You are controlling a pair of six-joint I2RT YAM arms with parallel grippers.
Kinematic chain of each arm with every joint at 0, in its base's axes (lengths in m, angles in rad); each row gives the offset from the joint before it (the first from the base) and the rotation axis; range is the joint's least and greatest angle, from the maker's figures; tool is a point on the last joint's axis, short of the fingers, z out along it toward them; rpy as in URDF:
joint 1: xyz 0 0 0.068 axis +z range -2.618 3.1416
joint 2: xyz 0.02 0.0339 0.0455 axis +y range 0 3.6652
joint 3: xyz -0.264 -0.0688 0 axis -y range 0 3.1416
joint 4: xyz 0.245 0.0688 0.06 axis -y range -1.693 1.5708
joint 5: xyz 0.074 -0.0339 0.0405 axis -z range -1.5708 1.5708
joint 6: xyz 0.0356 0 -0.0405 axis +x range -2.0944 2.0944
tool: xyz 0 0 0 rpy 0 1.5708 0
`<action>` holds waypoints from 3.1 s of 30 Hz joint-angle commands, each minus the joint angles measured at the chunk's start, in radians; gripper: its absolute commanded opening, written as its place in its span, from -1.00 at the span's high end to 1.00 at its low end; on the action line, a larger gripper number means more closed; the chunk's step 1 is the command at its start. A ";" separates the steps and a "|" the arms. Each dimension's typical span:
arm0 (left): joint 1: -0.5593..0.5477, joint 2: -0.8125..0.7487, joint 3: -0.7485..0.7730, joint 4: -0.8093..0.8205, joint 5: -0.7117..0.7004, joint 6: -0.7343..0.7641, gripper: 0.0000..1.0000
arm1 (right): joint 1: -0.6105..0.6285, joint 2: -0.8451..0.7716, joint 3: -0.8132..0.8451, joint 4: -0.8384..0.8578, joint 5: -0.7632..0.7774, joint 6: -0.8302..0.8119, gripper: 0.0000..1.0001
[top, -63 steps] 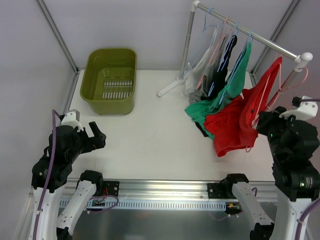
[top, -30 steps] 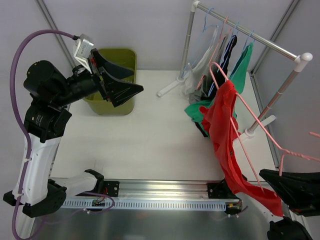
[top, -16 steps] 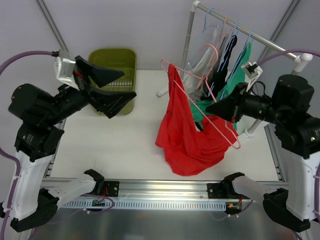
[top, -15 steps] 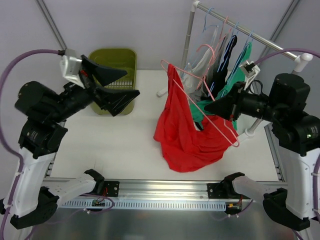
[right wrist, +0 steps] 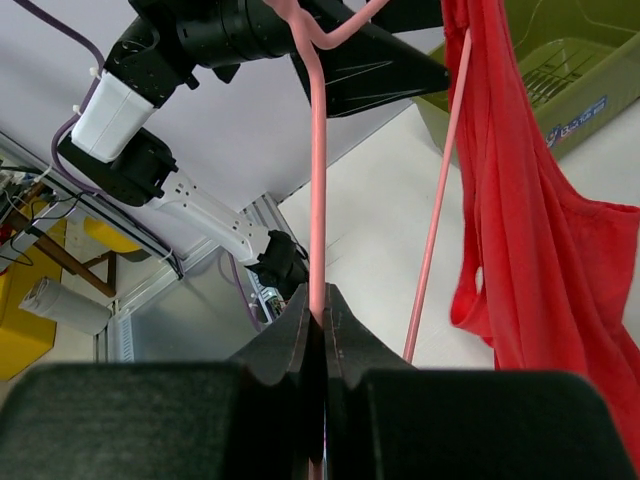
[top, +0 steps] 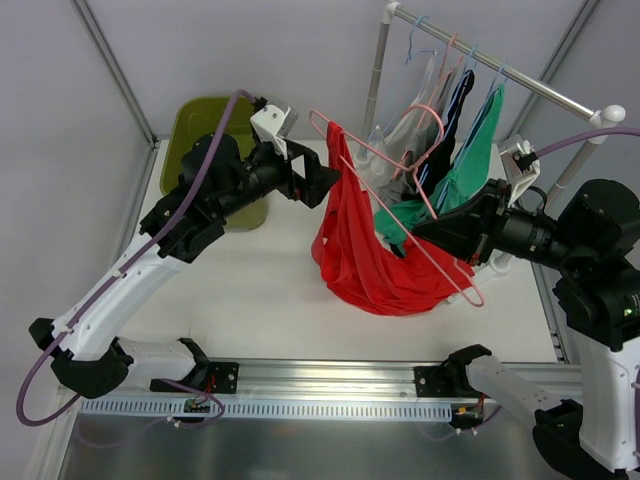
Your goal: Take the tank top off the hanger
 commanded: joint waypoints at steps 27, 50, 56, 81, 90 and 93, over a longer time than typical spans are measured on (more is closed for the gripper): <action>0.019 -0.037 -0.145 0.034 -0.642 -0.157 1.00 | 0.007 -0.386 -0.213 -0.308 0.050 -0.382 0.99; 0.011 -0.344 -0.562 -0.063 0.005 -0.241 -0.97 | 0.001 -0.079 -0.068 -0.196 1.282 -0.077 0.99; 0.011 -0.471 -0.539 -0.211 -0.008 -0.226 -0.98 | -0.202 0.099 0.054 -0.076 1.010 0.044 0.99; 0.011 -0.586 -0.559 -0.364 -0.015 -0.163 -0.97 | -0.527 0.236 -0.254 0.281 0.724 0.191 0.99; 0.011 -0.424 -0.501 -0.284 0.011 -0.206 -0.98 | -0.530 0.154 -0.351 0.323 0.689 0.214 -0.02; 0.009 -0.313 -0.502 -0.206 0.077 -0.240 -0.97 | -0.539 0.087 -0.370 0.297 0.696 0.201 -0.42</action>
